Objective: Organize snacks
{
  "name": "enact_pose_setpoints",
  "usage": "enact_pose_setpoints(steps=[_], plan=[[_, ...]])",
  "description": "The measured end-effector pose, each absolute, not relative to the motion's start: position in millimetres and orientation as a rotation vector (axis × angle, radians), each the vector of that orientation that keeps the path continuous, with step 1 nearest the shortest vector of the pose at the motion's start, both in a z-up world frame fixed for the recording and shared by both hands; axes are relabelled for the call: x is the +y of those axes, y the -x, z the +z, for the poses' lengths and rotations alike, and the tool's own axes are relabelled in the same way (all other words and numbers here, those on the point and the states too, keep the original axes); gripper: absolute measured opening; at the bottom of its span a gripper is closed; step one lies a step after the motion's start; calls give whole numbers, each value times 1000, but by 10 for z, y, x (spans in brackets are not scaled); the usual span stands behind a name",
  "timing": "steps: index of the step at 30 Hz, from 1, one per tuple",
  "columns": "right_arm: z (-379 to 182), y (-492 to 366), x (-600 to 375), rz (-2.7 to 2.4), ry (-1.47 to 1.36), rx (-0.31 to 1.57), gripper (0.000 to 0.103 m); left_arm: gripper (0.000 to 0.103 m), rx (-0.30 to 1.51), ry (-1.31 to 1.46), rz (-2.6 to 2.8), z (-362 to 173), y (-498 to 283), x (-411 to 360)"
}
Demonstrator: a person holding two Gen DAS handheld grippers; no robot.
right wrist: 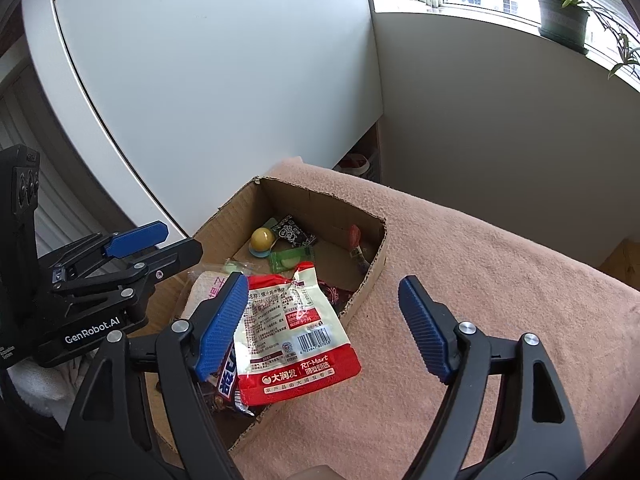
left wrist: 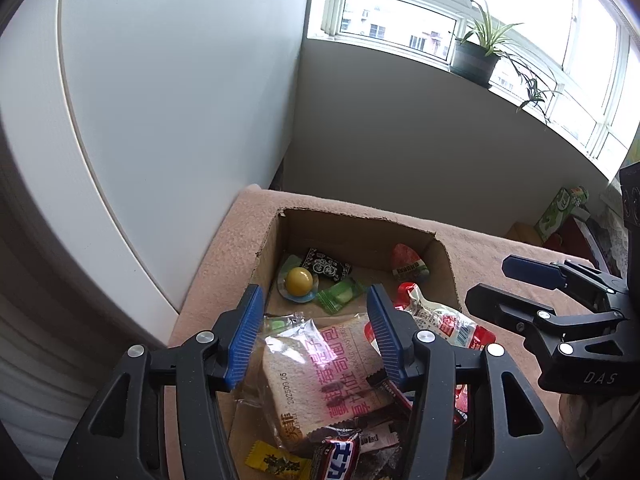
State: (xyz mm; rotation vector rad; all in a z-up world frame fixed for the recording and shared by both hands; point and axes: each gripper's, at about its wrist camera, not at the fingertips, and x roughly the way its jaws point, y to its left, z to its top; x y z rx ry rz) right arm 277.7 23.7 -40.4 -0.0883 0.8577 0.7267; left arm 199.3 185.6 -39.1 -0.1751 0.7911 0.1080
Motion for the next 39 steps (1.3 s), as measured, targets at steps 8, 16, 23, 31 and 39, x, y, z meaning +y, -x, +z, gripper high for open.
enact_pose_setpoints(steps=[8, 16, 23, 31, 39], plan=[[-401, -2442, 76, 713, 142, 818, 86, 66, 742, 157, 126, -295, -1648, 1708], [-456, -1981, -167, 701, 176, 779, 87, 68, 696, 155, 142, -248, -1204, 1575], [-446, -1505, -363, 691, 222, 717, 94, 74, 664, 167, 173, -235, -754, 1432], [-387, -1101, -701, 637, 138, 682, 99, 80, 621, 144, 215, -175, -309, 1186], [-268, -707, -984, 585, 42, 630, 103, 80, 589, 122, 259, -95, 69, 1055]])
